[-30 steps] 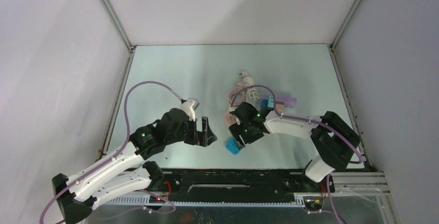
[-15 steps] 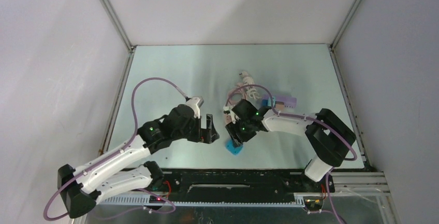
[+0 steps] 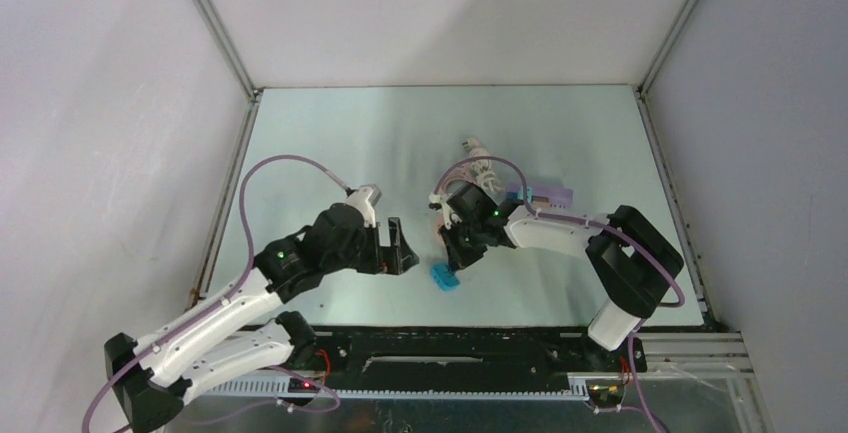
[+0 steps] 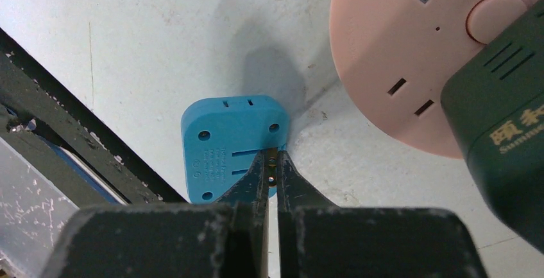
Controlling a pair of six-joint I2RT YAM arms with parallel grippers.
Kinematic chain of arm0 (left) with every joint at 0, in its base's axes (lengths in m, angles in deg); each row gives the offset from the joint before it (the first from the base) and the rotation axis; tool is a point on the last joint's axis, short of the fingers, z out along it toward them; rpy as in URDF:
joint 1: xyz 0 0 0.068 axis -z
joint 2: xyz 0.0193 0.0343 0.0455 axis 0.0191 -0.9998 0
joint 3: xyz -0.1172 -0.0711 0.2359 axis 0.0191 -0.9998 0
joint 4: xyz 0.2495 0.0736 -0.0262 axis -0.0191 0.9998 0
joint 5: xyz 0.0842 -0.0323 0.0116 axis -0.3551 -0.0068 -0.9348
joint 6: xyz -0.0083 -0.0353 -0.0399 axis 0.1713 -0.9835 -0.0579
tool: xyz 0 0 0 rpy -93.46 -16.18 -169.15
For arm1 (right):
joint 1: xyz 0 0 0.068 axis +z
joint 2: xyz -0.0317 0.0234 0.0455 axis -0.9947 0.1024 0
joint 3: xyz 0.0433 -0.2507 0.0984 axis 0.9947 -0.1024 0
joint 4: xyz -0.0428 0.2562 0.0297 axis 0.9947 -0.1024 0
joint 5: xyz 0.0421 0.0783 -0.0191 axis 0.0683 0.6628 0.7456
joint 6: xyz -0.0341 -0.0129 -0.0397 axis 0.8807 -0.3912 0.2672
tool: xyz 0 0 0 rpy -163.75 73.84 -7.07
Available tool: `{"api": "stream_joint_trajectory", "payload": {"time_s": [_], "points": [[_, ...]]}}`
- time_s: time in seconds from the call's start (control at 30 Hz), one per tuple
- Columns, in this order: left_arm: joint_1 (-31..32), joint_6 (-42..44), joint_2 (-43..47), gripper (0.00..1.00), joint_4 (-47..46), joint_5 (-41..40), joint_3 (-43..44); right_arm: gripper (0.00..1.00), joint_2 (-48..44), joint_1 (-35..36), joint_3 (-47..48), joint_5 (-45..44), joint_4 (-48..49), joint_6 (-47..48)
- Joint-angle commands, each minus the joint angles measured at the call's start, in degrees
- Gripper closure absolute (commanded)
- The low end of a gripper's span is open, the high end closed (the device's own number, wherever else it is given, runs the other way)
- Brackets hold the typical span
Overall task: Insert the plug
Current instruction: Pick up the plug from the center of the board.
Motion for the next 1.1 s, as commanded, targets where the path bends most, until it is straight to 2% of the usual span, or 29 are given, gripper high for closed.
{"api": "stream_joint_trajectory", "payload": {"time_s": [0.0,0.23,0.4,0.47,0.67,0.8,0.9,0.97,1.07], "points": [[-1.8,-2.1,2.4,0.00,-1.7,2.7,-2.9,1.00,0.8,-0.2,0.3,-0.1,-0.4,-0.6],[-5.8,-7.8,0.7,0.00,-7.3,12.2,-8.1,1.00,-2.2,-0.9,1.9,1.8,-2.4,-3.5],[-9.0,-15.8,-2.7,0.01,-20.6,22.0,-12.9,1.00,-7.5,-1.0,3.1,2.6,-4.4,-6.3],[-9.8,-19.0,-4.3,0.04,-27.4,25.2,-14.5,1.00,-9.1,-1.0,4.0,2.4,-5.4,-7.0],[-10.4,-23.1,-11.9,0.08,-36.7,29.1,-13.4,1.00,-12.5,-1.0,6.3,1.6,-7.7,-8.8],[-10.3,-24.1,-15.7,0.21,-39.2,30.1,-11.5,1.00,-13.8,-1.7,7.5,1.5,-8.6,-9.2],[-10.3,-23.4,-16.8,0.35,-39.1,29.9,-10.6,1.00,-15.3,-2.5,7.6,2.6,-8.3,-9.7],[-10.3,-23.4,-17.6,0.46,-40.1,30.1,-10.2,1.00,-16.0,-2.6,7.6,2.7,-8.5,-9.7],[-10.3,-23.0,-18.2,0.68,-40.2,30.4,-9.3,1.00,-16.8,-3.5,7.6,3.6,-9.3,-9.9]]}}
